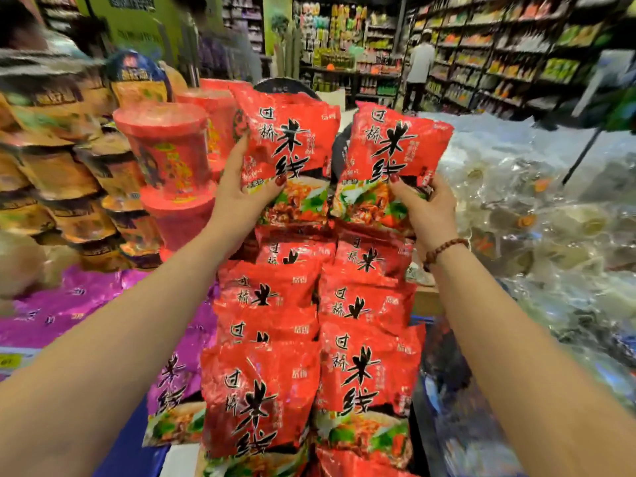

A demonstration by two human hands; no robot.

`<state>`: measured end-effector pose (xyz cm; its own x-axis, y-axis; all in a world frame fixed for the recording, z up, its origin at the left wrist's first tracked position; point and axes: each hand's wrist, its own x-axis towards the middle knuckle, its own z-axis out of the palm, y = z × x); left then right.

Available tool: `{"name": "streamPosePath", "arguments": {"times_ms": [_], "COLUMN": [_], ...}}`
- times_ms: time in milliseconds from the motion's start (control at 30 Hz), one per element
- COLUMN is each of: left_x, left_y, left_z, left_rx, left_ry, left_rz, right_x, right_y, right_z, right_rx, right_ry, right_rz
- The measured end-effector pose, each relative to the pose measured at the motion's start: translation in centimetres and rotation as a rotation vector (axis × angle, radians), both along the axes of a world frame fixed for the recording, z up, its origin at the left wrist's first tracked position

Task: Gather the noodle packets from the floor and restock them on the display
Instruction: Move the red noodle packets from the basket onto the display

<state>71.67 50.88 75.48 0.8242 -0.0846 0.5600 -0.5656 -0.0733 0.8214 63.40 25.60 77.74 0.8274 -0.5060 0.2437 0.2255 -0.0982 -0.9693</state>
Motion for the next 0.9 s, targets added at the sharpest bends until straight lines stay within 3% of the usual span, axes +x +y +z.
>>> {"name": "streamPosePath", "arguments": {"times_ms": [200,400,600,733,833,900], "left_x": [1.6,1.3,1.7,1.8,1.7,1.7], "left_y": [-1.9,-1.5,-1.1,-1.0,-1.5,-2.0], "left_z": [-1.7,-2.7,-3.5,-3.6,-3.2,-3.1], "left_rx": [0.053,0.265,0.429,0.567,0.798,0.982], "left_ry": [-0.034,-0.098,-0.227,-0.496,-0.853,-0.934], "left_rz": [0.025,0.177,0.291,0.493,0.501,0.473], "right_x": [3.7,4.2,4.1,4.3,4.0,3.7], "right_y": [-0.9,-1.7,-2.5,-2.3,-1.9,-1.8], "right_z": [-2.6,-4.2,-4.7,-5.1,-4.9,-4.6], "right_rx": [-0.102,-0.091,-0.217,-0.326,-0.575,-0.821], "right_ry": [0.046,0.109,0.164,0.221,0.126,0.071], "right_rz": [-0.049,-0.017,0.070,0.056,-0.121,-0.207]}}
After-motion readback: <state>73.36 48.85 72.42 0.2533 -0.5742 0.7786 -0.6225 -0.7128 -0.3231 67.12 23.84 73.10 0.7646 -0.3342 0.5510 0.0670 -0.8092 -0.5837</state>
